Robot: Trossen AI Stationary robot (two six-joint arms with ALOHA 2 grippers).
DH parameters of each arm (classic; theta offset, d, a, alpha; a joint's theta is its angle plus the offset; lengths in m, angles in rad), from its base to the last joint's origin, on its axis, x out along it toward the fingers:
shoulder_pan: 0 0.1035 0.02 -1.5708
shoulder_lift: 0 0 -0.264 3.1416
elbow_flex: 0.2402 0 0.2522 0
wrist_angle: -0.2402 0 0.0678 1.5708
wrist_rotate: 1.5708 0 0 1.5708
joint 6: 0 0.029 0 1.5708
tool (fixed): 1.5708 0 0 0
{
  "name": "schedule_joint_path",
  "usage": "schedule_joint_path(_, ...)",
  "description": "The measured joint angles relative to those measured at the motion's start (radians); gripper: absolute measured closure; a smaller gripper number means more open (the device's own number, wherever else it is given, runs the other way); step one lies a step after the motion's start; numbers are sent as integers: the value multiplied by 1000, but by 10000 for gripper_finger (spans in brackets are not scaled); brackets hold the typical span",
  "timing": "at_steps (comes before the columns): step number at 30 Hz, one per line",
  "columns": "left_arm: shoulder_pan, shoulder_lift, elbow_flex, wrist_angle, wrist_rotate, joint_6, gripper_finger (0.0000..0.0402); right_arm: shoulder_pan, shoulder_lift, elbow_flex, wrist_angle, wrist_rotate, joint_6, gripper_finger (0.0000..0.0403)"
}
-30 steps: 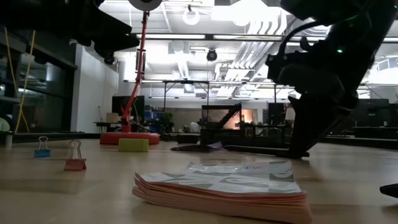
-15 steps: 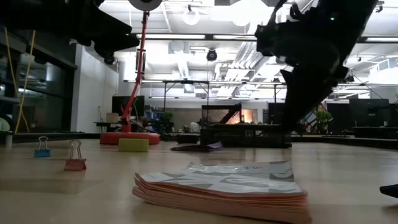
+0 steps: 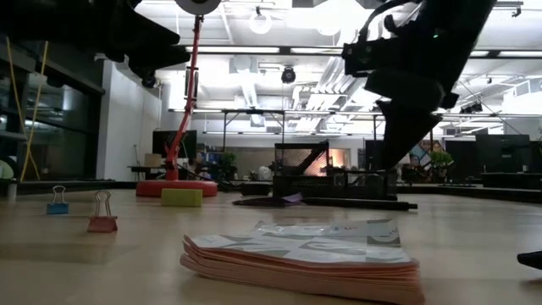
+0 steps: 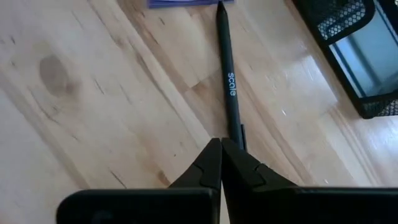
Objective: Pick and place office supplies into organizer
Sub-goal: Put the black pen into the black desk organizer
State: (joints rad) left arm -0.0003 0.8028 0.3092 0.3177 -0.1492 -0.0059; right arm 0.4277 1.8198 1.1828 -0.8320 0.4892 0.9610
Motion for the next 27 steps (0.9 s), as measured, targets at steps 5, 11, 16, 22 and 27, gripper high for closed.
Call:
schedule_joint_path(5, 0, 0, 0, -1, 0, 0, 169, 4, 0, 1, -23, 37, -8, 401)
schedule_joint_path(11, 0, 0, 0, -1, 0, 0, 169, -1, -1, -4, -50, 12, -26, 378)
schedule_joint_path(16, 0, 0, 0, -2, 0, 0, 169, -15, -2, -4, -51, -1, -27, 297)
schedule_joint_path(22, 0, 0, 0, -2, 0, 0, 169, -16, -2, -47, 41, -30, -95, 220)
schedule_joint_path(27, 0, 0, 0, -3, 0, 0, 169, -27, -3, -136, 153, -22, -104, 203)
